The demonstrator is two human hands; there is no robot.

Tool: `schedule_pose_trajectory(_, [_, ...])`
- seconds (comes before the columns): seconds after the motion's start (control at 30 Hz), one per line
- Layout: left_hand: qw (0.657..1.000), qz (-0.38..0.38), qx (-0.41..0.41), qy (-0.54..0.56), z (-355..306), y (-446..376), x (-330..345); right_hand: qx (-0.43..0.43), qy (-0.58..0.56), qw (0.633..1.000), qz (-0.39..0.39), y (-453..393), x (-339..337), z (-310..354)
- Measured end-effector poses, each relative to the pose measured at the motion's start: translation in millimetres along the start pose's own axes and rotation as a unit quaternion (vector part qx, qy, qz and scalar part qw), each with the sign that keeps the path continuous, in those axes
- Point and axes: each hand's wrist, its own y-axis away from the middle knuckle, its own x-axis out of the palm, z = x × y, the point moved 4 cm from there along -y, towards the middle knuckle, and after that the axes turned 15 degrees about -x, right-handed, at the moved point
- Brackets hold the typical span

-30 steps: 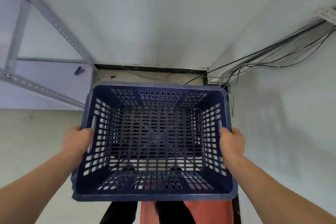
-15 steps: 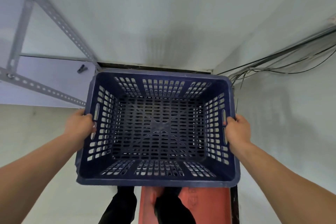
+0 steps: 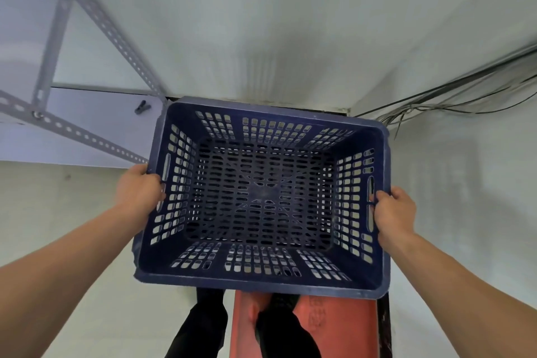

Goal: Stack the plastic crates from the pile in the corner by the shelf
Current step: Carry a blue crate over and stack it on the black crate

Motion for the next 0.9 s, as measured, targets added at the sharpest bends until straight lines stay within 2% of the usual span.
schedule_pose_trajectory(0.23, [0.993,0.006,-0.003,-0.118,2,-21,5,-0.049,0.032,0.997,0.049,-11,14,4])
schedule_pose_trajectory(0.57, [0.98,0.024,-0.015,-0.196,9,-18,9,-0.101,0.092,0.988,0.073,-16,5,-1])
schedule_pose_trajectory(0.73, [0.965,-0.008,0.008,-0.262,7,-17,11,-0.101,0.105,0.985,0.089,-13,6,-5])
schedule_pose_trajectory(0.9, [0.955,-0.002,0.017,-0.295,9,-16,12,-0.089,0.136,0.982,0.093,-4,1,-9])
